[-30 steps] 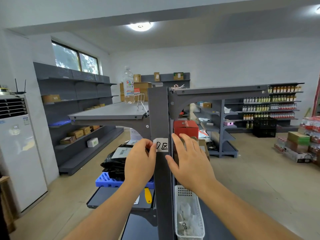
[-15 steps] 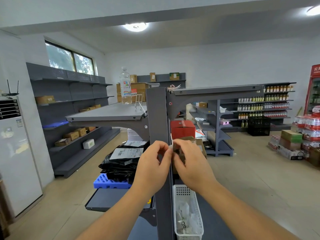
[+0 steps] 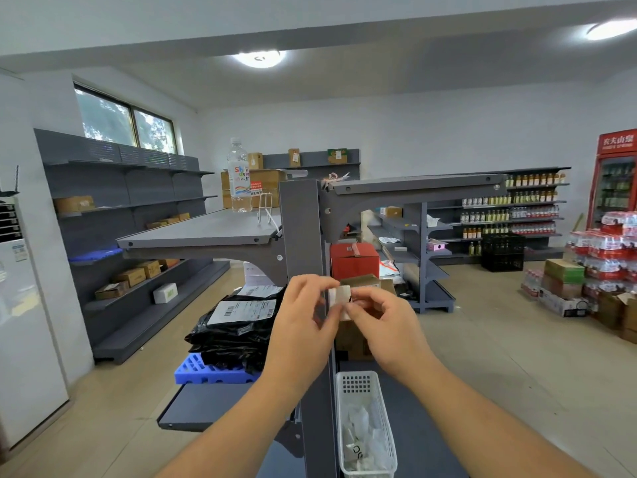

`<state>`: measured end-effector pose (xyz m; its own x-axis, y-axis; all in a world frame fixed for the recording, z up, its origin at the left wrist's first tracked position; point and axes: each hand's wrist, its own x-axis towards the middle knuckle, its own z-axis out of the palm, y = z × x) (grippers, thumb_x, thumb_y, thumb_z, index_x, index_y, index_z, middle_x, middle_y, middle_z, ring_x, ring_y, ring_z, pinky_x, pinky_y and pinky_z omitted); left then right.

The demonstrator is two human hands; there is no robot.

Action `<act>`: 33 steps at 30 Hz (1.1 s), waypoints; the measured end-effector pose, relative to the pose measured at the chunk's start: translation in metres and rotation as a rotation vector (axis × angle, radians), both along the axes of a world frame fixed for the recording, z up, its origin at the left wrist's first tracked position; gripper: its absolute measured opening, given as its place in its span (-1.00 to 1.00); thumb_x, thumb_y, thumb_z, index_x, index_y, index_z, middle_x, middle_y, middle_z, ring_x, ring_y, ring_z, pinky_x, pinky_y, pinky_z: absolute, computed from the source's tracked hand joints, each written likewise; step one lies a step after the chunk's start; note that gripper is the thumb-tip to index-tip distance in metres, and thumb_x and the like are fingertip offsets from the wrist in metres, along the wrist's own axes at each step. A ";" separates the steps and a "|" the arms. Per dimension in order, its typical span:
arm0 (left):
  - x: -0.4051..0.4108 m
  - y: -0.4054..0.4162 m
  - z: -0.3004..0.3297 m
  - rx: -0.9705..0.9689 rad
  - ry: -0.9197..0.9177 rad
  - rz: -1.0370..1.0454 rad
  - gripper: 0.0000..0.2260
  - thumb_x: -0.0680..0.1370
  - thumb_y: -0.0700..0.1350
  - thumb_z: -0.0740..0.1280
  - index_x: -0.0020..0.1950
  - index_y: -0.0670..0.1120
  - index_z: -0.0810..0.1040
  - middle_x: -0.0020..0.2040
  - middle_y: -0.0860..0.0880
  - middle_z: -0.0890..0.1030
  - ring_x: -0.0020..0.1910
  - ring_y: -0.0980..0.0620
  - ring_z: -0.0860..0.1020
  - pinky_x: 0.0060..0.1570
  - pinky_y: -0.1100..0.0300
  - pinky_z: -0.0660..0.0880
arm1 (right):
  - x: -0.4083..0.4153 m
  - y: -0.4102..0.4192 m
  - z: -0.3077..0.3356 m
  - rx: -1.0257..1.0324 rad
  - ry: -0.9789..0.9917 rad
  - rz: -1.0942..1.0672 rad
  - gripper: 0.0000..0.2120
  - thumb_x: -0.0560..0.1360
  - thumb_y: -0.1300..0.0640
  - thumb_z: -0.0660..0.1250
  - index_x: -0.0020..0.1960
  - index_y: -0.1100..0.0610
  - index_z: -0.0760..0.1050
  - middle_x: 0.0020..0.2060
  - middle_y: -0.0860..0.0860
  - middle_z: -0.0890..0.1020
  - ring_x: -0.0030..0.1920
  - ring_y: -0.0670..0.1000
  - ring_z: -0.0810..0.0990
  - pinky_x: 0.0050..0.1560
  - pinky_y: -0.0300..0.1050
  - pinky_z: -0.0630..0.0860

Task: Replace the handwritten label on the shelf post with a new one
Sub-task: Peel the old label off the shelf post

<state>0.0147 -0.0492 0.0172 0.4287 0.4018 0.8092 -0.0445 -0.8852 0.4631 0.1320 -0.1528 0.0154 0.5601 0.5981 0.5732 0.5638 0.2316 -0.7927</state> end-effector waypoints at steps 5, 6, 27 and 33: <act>0.002 0.008 -0.003 0.264 0.080 0.103 -0.70 0.58 -0.07 0.47 0.31 0.01 0.67 0.34 0.08 0.57 0.22 0.13 0.53 0.30 0.28 0.43 | 0.005 0.001 0.001 0.055 0.273 0.042 -0.94 0.54 0.17 0.47 -0.06 0.02 0.67 -0.29 -0.02 0.71 -0.34 -0.09 0.55 -0.24 -0.13 0.51; 0.002 0.008 -0.002 0.263 0.100 0.094 -0.69 0.58 -0.05 0.46 0.33 0.02 0.66 0.33 0.11 0.59 0.26 0.14 0.52 0.33 0.29 0.42 | 0.006 0.000 0.001 0.065 0.319 0.072 -0.95 0.54 0.18 0.47 -0.07 0.05 0.68 -0.30 -0.01 0.69 -0.33 -0.07 0.54 -0.26 -0.15 0.48; 0.007 0.004 0.002 -0.227 0.146 -0.135 -0.93 0.58 -0.04 0.47 0.05 0.09 0.72 -0.15 0.14 0.73 -0.16 0.20 0.65 -0.15 0.36 0.56 | 0.017 -0.002 0.000 0.002 0.239 0.075 -0.88 0.59 0.24 0.39 -0.07 0.11 0.68 -0.27 -0.06 0.75 -0.24 -0.10 0.65 -0.17 -0.21 0.62; 0.012 0.004 0.006 -0.345 0.166 -0.230 -0.83 0.55 -0.17 0.50 -0.01 0.11 0.78 -0.04 0.13 0.75 -0.06 0.27 0.68 -0.01 0.37 0.58 | 0.019 0.000 -0.005 0.039 0.572 0.186 -0.90 0.60 0.33 0.35 -0.02 0.27 0.65 -0.25 0.08 0.70 -0.26 -0.03 0.62 -0.24 -0.21 0.62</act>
<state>0.0269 -0.0449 0.0235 0.6514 0.5154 0.5568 -0.1218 -0.6532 0.7473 0.1509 -0.1529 0.0100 0.6738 0.7005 0.2351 -0.0028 0.3206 -0.9472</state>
